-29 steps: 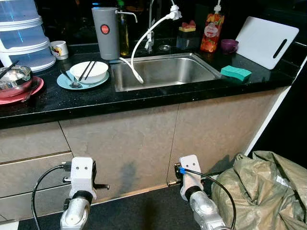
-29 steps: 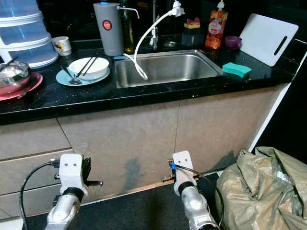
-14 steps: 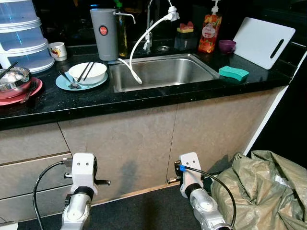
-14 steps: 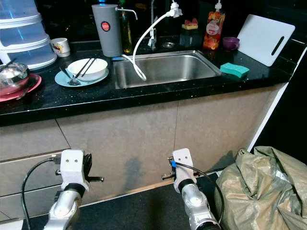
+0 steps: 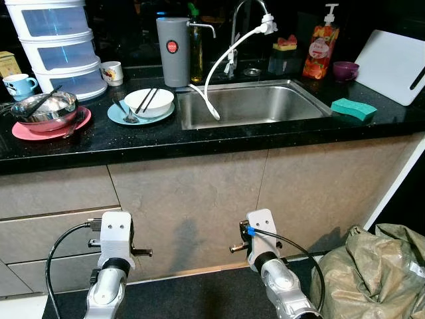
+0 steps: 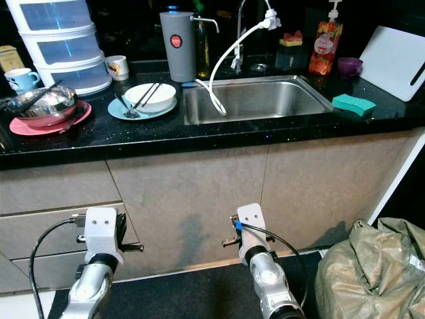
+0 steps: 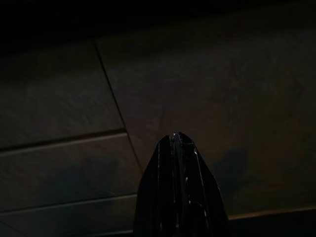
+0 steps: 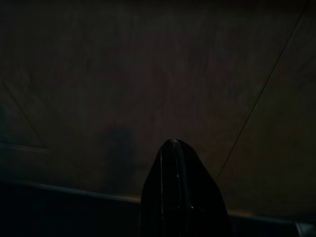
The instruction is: Kitchen organization
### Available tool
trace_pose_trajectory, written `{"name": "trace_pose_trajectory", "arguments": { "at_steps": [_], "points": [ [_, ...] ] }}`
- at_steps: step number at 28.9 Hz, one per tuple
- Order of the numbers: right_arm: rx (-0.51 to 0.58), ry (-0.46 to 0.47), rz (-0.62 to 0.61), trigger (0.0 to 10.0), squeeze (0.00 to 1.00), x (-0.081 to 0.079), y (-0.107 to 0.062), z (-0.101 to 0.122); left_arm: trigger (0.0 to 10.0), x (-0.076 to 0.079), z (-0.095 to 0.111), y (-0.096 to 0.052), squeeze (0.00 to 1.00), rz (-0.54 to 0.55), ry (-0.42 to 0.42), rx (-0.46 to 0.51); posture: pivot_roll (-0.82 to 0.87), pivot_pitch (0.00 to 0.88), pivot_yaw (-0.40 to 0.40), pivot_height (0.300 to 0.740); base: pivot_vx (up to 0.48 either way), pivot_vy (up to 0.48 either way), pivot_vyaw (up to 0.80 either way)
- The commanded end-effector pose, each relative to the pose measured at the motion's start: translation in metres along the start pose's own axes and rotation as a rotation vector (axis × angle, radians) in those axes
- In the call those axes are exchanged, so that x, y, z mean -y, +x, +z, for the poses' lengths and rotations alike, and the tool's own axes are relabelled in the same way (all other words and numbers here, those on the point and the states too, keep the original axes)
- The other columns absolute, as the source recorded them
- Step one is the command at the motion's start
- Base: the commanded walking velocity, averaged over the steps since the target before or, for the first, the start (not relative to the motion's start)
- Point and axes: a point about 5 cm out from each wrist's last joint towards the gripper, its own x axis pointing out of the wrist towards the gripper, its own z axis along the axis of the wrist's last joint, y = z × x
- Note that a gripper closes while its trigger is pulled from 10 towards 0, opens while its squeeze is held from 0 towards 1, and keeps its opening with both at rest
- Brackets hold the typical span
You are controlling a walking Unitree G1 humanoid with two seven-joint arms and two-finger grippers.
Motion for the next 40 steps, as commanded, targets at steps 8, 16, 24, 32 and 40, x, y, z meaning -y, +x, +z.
{"name": "trace_pose_trajectory", "arguments": {
  "at_steps": [8, 16, 24, 32, 40],
  "points": [
    [0.257, 0.295, -0.061, 10.0, 0.0, 0.004, 0.015, 0.063, 10.0, -0.008, 0.047, 0.012, 0.0, -0.009, -0.021, 0.161, 0.01, 0.015, 0.011, 0.74, 0.0, 0.0, 0.0],
    [0.478, 0.086, -0.062, 10.0, 0.0, 0.012, 0.025, 0.129, 10.0, -0.02, 0.12, 0.034, 0.0, 0.09, -0.049, 0.405, 0.02, 0.017, 0.015, 0.74, 0.0, 0.0, 0.0],
    [0.553, 0.084, -0.071, 10.0, 0.0, 0.017, 0.021, 0.156, 10.0, -0.023, 0.127, 0.029, 0.0, 0.08, -0.095, 0.418, 0.02, 0.016, 0.016, 0.74, 0.0, 0.0, 0.0],
    [0.566, -0.063, -0.027, 10.0, 0.0, 0.005, 0.02, 0.158, 10.0, -0.021, 0.12, 0.029, 0.0, 0.081, -0.086, 0.375, 0.0, 0.001, -0.003, 0.74, 0.0, 0.0, 0.0],
    [0.535, -0.102, 0.011, 10.0, 0.0, 0.006, 0.021, 0.158, 10.0, -0.008, 0.112, 0.03, 0.0, 0.08, -0.094, 0.339, -0.04, 0.0, -0.09, 0.74, 0.0, 0.0, 0.0]
  ]
}}
